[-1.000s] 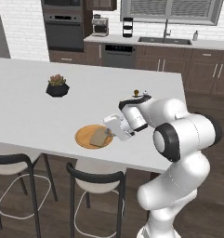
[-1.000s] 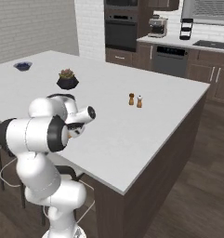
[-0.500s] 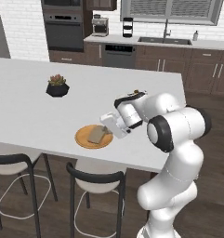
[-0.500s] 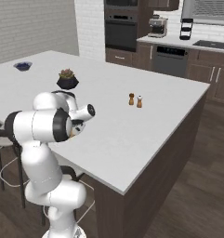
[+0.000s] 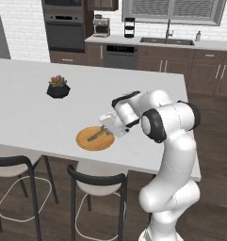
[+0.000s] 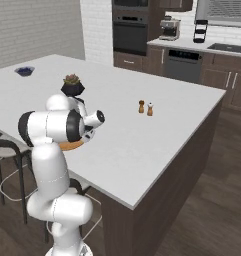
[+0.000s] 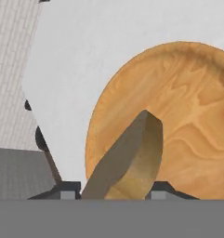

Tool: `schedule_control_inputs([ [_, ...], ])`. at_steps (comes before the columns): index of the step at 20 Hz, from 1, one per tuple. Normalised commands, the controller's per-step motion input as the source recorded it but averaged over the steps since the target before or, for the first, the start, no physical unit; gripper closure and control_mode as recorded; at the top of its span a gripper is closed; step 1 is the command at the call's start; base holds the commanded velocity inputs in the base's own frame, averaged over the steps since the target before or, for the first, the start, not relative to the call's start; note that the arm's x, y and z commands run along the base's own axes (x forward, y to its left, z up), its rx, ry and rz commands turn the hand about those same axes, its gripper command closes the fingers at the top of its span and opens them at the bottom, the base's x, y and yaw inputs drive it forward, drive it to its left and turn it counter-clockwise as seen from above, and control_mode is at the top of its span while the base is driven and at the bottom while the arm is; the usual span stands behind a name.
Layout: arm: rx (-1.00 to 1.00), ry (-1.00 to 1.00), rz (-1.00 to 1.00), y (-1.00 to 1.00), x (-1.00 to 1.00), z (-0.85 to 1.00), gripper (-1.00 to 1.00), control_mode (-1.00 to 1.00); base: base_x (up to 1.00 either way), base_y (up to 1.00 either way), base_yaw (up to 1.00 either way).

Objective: Start the toaster. Once the lever pops up, take the bread to the plate on the dining counter.

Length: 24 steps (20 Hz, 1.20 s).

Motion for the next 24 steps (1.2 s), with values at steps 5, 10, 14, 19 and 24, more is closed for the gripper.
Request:
schedule_control_inputs([
  [5, 0.0, -0.04, -0.01, 0.0, 0.17, -0.1, -1.0, -1.0, 0.0, 0.0, 0.0],
  [10, 0.0, -0.03, -0.04, -0.03, 0.01, -0.01, -1.0, -1.0, 0.0, 0.0, 0.0],
  [14, -0.04, 0.04, -0.15, -0.32, 0.0, -0.09, -1.0, -1.0, 0.0, 0.0, 0.0],
  [19, -0.08, 0.21, -0.22, -0.57, -0.08, -0.12, -1.0, -1.0, 0.0, 0.0, 0.0],
  [24, -0.12, 0.21, -0.17, -0.24, -0.06, -0.01, -1.0, -1.0, 0.0, 0.0, 0.0],
])
